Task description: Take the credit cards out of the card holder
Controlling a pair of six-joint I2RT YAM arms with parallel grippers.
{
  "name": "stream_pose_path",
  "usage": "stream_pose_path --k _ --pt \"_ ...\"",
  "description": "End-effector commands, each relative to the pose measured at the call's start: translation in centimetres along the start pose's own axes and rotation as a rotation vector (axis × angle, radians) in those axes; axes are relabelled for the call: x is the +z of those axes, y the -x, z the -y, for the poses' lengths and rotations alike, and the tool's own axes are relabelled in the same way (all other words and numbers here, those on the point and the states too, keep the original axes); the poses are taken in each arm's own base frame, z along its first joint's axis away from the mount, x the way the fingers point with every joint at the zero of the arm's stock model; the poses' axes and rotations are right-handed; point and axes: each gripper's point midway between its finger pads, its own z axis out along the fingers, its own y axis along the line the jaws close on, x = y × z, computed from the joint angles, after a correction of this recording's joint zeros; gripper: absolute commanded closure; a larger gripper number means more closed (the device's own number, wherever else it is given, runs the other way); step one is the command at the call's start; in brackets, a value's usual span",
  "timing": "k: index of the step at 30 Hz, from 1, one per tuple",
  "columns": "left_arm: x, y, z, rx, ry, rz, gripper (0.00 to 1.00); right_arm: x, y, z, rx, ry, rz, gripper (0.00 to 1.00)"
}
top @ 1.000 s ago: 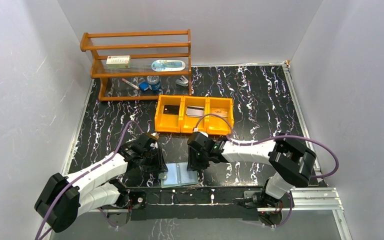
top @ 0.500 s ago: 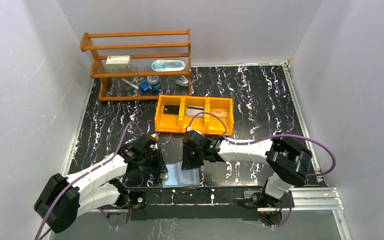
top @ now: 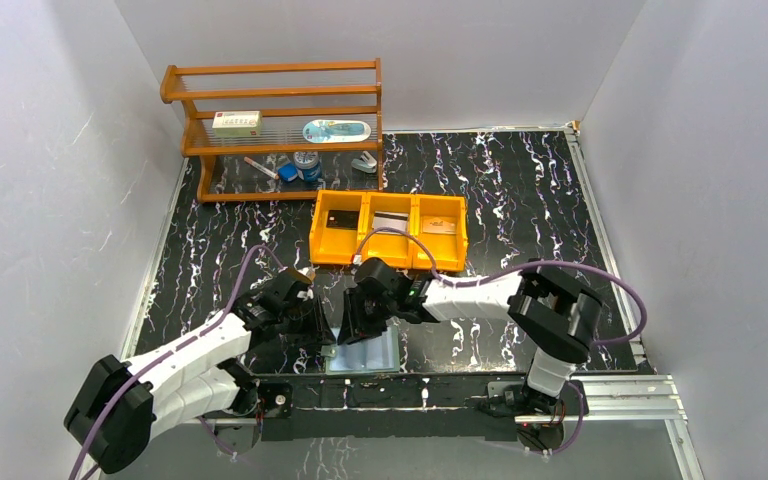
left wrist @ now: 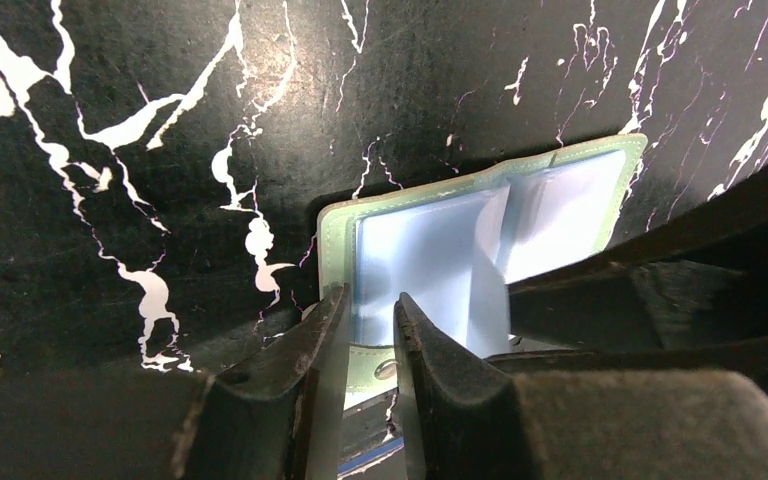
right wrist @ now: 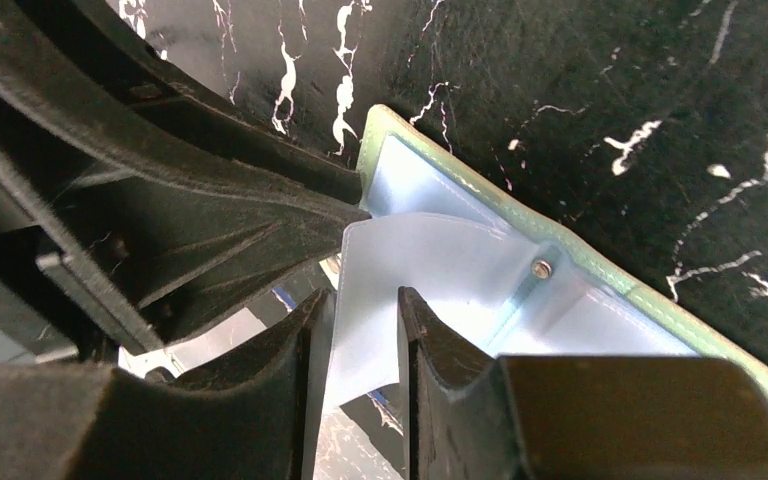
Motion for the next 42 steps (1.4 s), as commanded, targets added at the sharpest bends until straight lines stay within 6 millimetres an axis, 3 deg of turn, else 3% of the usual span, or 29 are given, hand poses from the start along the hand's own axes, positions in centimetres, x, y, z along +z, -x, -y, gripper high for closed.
stream_pose_path --k 1,5,9,15,18,25,30,34,42 --pt "-0.2 0.0 -0.2 -0.015 0.002 0.019 0.79 0.0 0.4 -3.5 -0.048 0.115 -0.019 0.6" --pt "-0.3 -0.1 -0.4 -0.012 0.01 0.018 0.79 -1.6 1.0 -3.7 -0.063 0.105 0.032 0.56" --pt "-0.3 0.0 -0.3 -0.008 0.01 0.018 0.79 -3.6 1.4 -2.4 -0.073 0.019 0.094 0.48" --pt "-0.4 0.0 -0.2 0.001 0.007 0.015 0.79 -6.3 1.1 3.3 0.006 -0.248 0.169 0.44" --pt "-0.4 0.0 -0.2 0.002 0.006 0.014 0.79 -6.5 0.2 5.4 0.048 -0.328 0.16 0.44" --pt "-0.5 0.0 0.0 0.011 -0.001 0.01 0.8 -5.1 -1.0 7.2 0.076 -0.372 0.106 0.44" --pt "-0.4 0.0 0.0 0.013 -0.001 0.006 0.8 -4.1 -1.3 7.9 0.081 -0.396 0.081 0.44" --pt "-0.5 0.0 0.1 0.016 -0.005 0.004 0.8 -3.5 -1.1 7.2 0.07 -0.366 0.077 0.46" --pt "-0.5 0.0 0.3 0.02 -0.015 0.004 0.81 -3.9 0.4 4.8 0.018 -0.329 0.119 0.64"
